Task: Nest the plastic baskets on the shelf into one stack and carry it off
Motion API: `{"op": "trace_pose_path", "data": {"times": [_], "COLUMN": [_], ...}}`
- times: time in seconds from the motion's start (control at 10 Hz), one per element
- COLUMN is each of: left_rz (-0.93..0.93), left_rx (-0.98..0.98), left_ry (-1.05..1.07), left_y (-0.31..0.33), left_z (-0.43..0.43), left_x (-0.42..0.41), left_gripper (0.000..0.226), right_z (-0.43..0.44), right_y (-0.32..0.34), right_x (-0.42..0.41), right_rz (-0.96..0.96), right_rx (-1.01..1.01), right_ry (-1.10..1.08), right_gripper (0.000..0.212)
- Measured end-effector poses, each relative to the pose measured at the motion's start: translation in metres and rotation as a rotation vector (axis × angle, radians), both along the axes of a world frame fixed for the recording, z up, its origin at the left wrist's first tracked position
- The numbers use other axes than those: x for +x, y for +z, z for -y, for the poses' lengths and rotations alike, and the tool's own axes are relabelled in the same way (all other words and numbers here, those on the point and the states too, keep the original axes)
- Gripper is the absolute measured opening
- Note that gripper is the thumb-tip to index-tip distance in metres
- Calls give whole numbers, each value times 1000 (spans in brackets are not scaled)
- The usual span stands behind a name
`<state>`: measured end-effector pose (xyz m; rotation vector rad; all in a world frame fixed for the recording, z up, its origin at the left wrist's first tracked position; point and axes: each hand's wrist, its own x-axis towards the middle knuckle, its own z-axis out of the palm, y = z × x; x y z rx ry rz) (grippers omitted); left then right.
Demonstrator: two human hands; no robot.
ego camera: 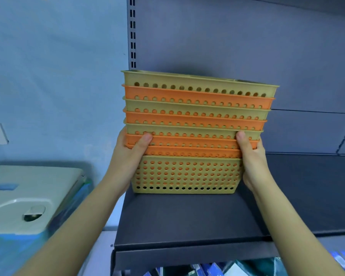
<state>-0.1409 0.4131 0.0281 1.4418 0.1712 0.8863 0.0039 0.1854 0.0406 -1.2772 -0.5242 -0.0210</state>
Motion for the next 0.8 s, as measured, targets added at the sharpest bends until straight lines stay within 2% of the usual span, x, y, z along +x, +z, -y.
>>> {"op": "trace_pose_path", "data": {"times": [0.1,0.3,0.5,0.7,0.8], "left_rz": [-26,-65,-59,-83,-118], "left_rx": [18,50,55,83,149], "left_ry": [-1,22,42,20,-5], "left_y": [2,3,-1,4,11], "left_z": [-4,-16,-18,-14,-12], "left_x": [19,55,65,61,45], "left_gripper": [54,36,56,54,50], "right_z": [-5,-15,-21,-21,-10], "right_y": [2,4,0,1,3], "right_x": [16,51,72,72,63], "right_rz": [-2,-10,-19,-20,-2], "right_rx": [-4,-23,-22,-66,-169], "right_ry": [-12,-5,-7,-23,-35], "right_gripper": [53,51,55,65,92]}}
